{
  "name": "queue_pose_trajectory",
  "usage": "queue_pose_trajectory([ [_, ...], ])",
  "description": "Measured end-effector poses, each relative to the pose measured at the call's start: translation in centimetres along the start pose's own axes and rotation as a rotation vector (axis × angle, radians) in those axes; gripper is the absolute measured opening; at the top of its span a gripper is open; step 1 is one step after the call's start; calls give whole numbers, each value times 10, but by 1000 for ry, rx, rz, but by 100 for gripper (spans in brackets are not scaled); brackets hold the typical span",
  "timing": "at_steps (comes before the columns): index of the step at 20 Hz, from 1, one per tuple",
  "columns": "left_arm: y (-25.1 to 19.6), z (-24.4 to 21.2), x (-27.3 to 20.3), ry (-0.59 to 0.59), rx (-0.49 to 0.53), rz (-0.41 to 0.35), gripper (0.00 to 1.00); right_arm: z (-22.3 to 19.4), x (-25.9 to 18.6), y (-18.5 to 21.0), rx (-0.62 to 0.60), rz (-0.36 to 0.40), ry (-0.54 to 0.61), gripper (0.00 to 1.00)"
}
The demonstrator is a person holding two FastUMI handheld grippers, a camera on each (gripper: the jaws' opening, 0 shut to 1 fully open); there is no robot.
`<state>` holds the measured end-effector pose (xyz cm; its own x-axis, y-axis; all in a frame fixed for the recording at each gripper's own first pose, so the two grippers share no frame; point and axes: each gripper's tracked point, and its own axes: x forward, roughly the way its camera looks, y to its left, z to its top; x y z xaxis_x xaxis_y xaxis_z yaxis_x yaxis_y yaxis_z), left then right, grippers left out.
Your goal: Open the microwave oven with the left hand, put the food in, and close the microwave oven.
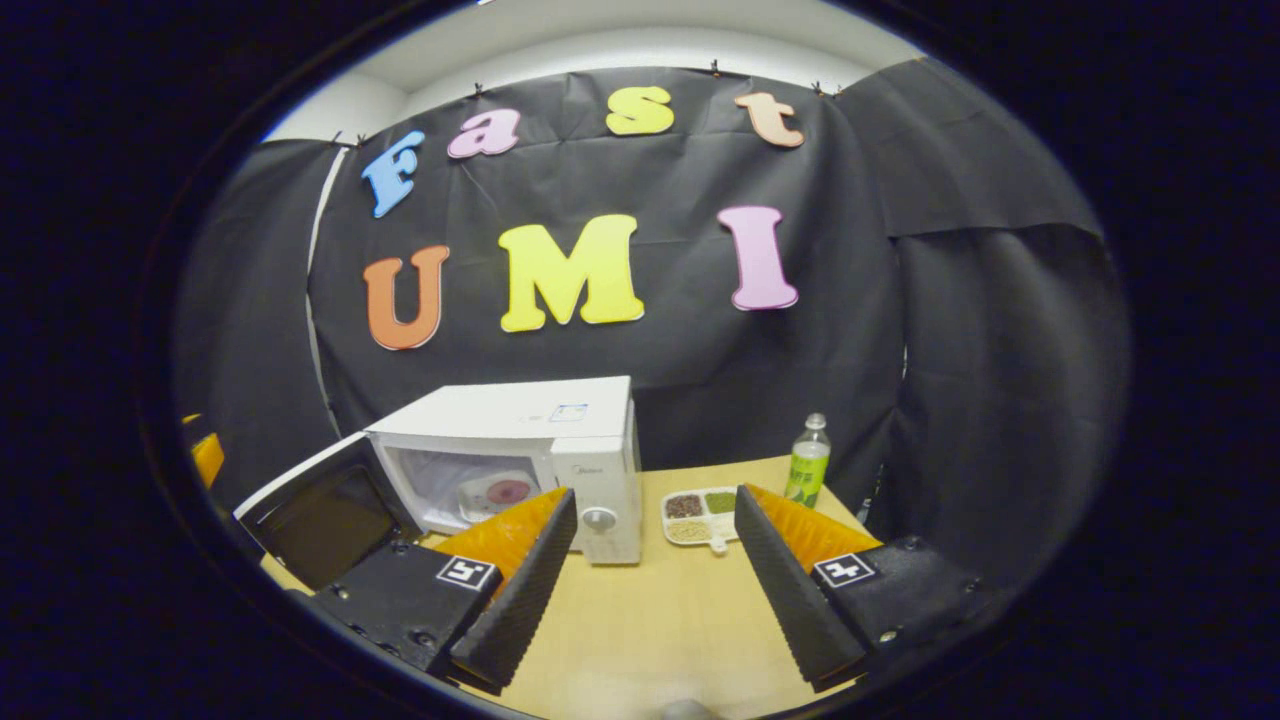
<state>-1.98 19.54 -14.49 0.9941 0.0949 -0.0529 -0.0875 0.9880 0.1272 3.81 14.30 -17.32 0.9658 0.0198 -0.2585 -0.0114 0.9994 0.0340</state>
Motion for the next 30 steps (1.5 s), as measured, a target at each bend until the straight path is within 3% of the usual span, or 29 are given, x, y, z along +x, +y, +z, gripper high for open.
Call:
queue_pose_trajectory([
  [1,5,-5,3,9,0,9,89,4,-10,-3,-6,5,3,100],
  [2,10,-7,5,9,-2,16,96,11,-17,-8,-10,0,-5,92],
  [3,16,-10,6,16,-7,30,94,17,-23,-14,-13,-9,-16,100],
  [4,22,-13,7,23,-8,42,92,17,-29,-15,-9,-9,-15,100],
  [5,29,-16,7,27,-9,57,83,18,-35,-15,-4,-6,-9,91],
  [6,34,-20,6,30,-16,67,75,17,-40,-18,1,-8,-2,92],
  [7,35,-19,5,20,-21,64,78,18,-45,-20,2,-8,2,92],
  [8,36,-19,4,12,-21,62,76,19,-48,-23,2,-10,3,100],
  [9,41,-23,3,10,-20,66,68,18,-52,-25,5,-14,10,92],
  [10,45,-26,2,15,-23,70,62,17,-56,-22,17,-5,17,92],
  [11,47,-29,-1,18,-26,75,63,16,-58,-19,32,3,25,92],
  [12,52,-34,-1,19,-27,84,57,15,-59,-18,39,10,32,100],
  [13,57,-39,-4,25,-18,103,50,13,-59,-17,40,12,42,100],
  [14,64,-46,-6,27,-5,134,35,12,-61,-14,45,20,50,100],
  [15,74,-55,-7,40,-3,165,19,10,-62,-11,49,26,61,92],
  [16,82,-65,-7,60,-13,189,9,8,-64,-10,50,32,69,92],
  [17,89,-76,-8,72,-34,209,4,7,-64,-9,50,37,75,92],
  [18,99,-87,-8,87,-53,238,0,6,-65,-7,47,44,79,100],
  [19,106,-100,-6,107,-61,259,0,6,-66,-7,42,41,86,92],
  [20,112,-118,-3,136,-72,270,0,4,-67,-8,41,40,95,100],
  [25,104,-168,6,193,-90,206,0,7,-74,-12,87,23,112,100],
  [30,85,-186,10,215,-65,145,0,2,-84,-17,103,-10,127,100],
])
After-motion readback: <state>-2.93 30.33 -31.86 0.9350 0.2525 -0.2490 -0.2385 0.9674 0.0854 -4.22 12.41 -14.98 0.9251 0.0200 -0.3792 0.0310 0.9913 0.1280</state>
